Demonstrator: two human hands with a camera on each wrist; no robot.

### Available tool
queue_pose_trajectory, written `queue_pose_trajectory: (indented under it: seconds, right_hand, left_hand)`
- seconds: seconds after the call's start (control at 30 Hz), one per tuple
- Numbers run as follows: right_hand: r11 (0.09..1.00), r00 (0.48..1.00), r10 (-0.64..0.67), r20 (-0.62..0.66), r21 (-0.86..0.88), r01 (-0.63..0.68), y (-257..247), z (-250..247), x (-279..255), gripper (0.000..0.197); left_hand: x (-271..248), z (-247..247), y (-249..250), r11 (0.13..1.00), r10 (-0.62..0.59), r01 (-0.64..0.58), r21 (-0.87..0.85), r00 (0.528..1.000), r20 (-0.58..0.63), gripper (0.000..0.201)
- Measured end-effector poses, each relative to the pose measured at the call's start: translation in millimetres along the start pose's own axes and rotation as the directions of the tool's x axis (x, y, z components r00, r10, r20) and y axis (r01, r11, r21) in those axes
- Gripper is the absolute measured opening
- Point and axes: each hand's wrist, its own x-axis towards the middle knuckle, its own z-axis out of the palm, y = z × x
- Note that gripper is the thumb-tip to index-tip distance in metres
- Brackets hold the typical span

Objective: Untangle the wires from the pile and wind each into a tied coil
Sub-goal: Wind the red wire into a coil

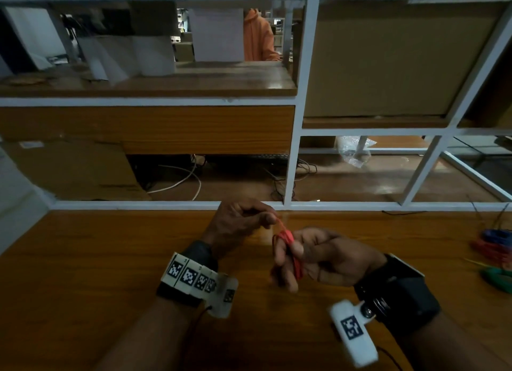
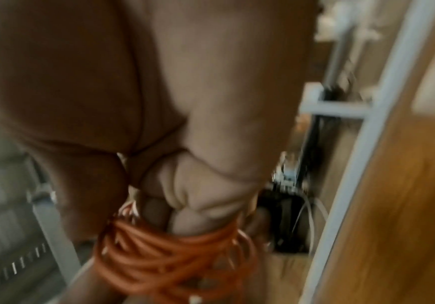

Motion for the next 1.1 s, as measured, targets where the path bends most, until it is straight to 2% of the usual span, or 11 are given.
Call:
queue_pose_trajectory:
  seconds: [0.13,0.27,0.33,0.4,0.47,0.53,0.6,0.67,0.8,0.97,1.1]
  right_hand:
    - [0.915,0.926,-0.288,-0.245,0.214,0.341,-14,-1,10,0.026]
    - [0.727,0.614,-0.399,-0.680,0.174,0.665,-25,-4,23,0.028]
    - [0.808,0.435,-0.459,-0.774,-0.162,0.566,-24,-15,27,0.028]
    - [0.785,0.333,-0.599,-0.728,-0.616,0.067,-13,-32,24,0.029]
    - [0.468,0.408,-0.665,-0.625,-0.775,-0.424,0,-46,16,0.021]
    - [0.292,0.565,-0.512,-0.647,-0.750,-0.594,9,-46,8,0.010]
    - [0.248,0.674,-0.219,-0.705,-0.708,-0.661,16,-41,1,0.015]
    - [0.309,0.720,0.052,-0.692,-0.674,-0.671,21,-34,-3,0.033]
    - [0.679,0.810,0.312,-0.496,-0.480,-0.556,25,-19,-8,0.058]
    - [0.887,0.967,0.215,-0.139,-0.386,-0.253,21,-3,-8,0.026]
    - [0.988,1.000,-0.012,0.007,0.155,0.011,15,7,0,0.020]
  left_hand:
    - [-7,22,-16,0.951,-0.201,0.193,-0.241,0.980,-0.007,0.017]
    - [-18,47,-24,0.838,-0.420,0.436,-0.328,0.899,0.122,0.019]
    - [-23,54,-26,0.893,-0.413,0.425,-0.151,0.905,0.105,0.023]
    - [-27,56,-25,0.921,-0.386,0.389,-0.026,0.919,0.082,0.024]
    - [-30,49,-21,0.934,-0.355,0.353,0.048,0.934,0.037,0.021]
    - [-31,33,-19,0.934,-0.309,0.313,0.172,0.950,-0.048,0.017]
    - [-32,14,-19,0.910,-0.228,0.247,0.333,0.969,-0.096,0.012]
    - [-32,1,-16,0.872,-0.156,0.162,0.461,0.986,-0.053,0.008]
    - [-30,-11,2,0.891,-0.082,0.031,0.453,0.992,0.092,0.005]
    - [-19,-16,7,0.987,-0.010,-0.012,0.161,0.991,0.136,0.012]
    - [-15,-4,-5,1.000,-0.021,0.021,-0.008,0.999,0.030,0.016]
